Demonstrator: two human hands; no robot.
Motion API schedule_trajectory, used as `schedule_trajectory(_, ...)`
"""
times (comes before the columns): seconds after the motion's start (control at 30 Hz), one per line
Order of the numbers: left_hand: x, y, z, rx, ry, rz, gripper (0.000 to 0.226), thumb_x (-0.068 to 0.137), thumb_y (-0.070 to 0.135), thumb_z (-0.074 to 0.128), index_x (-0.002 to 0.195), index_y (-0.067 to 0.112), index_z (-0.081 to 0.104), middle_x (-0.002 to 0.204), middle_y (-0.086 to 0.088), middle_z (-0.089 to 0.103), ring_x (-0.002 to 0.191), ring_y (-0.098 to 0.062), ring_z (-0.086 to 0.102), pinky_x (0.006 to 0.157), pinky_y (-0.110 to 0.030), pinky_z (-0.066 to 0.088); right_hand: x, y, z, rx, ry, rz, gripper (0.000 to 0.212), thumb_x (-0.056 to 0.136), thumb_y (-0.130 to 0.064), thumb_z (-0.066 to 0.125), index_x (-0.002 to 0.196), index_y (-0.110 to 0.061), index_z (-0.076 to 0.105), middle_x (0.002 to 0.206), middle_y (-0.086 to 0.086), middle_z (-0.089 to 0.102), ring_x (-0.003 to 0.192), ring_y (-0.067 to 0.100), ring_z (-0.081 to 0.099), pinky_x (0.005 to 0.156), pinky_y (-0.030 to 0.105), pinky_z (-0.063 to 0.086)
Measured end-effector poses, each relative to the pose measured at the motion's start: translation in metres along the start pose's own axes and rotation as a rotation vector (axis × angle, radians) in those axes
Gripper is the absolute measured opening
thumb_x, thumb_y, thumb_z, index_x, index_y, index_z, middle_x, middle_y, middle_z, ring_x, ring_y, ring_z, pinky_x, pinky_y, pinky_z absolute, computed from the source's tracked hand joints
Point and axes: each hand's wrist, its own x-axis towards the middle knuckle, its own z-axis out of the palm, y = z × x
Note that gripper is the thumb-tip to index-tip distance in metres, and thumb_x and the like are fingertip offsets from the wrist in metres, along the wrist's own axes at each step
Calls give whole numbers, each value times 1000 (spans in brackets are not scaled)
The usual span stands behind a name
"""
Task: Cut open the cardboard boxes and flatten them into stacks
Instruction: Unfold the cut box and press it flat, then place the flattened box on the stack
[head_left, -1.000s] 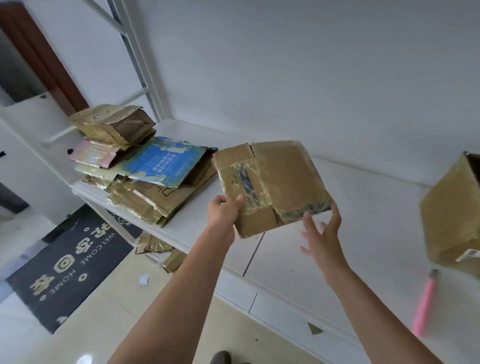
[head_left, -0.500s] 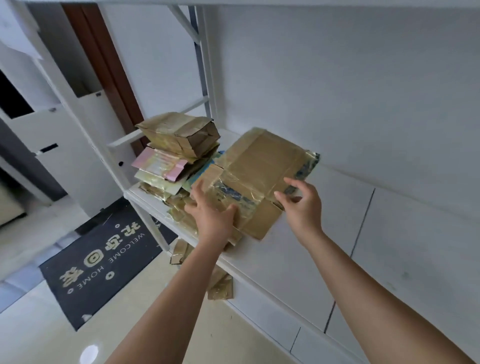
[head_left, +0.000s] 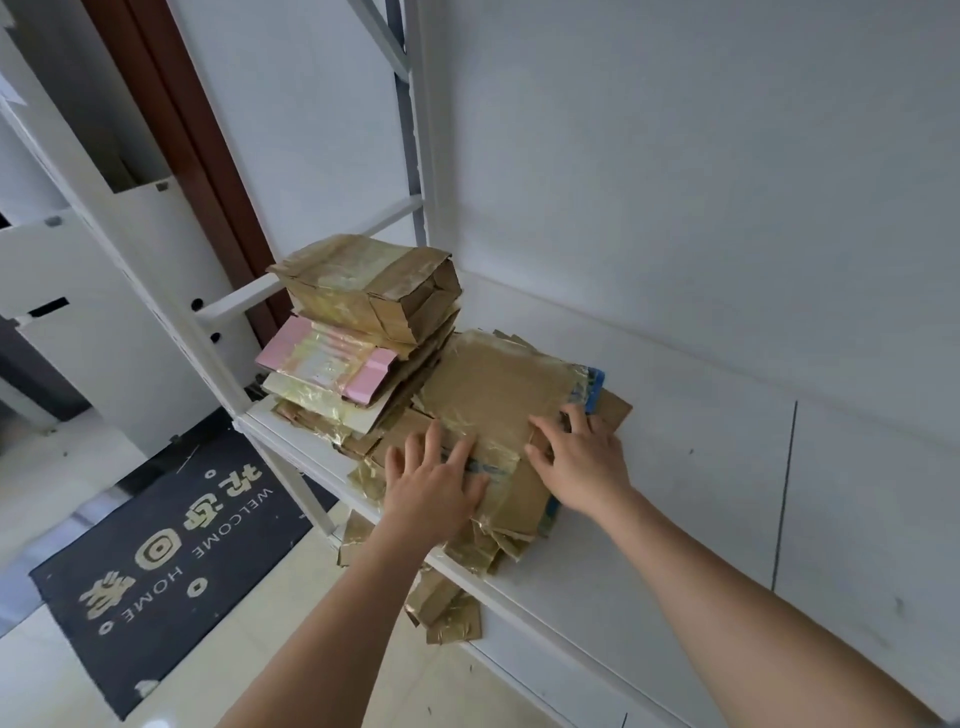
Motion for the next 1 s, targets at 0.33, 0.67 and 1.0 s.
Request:
schedule_trajectory(0.33,6,17,-39,264,-5,-9,50,101,50,36,146,30,27,144,-10,37,126,-32,46,89,-41,45,-5,10,-34,164,-150,-46,49,101,-42,45,147,-23,43,163,3,19,145,25,30,116,43,30)
schedule_trajectory(0.67,-15,88,-82,491,163,-158,63,100,56,28,143,13,42,143,-16,47,130,-46,44,104,-51,41,-73,70,-105,285,67,-11,27,99,-24,52,119,-16,67,120,3,64,111,19,60,94,36,49)
schedule_trajectory(1.0,-4,65,-44,256,-219,84,118,62,79,68,150,53,-6,164,0,-8,147,-47,3,115,-67,11,-105,90,-106,363,-37,-1,32,100,-20,49,128,-13,62,132,8,61,120,21,58,97,29,45)
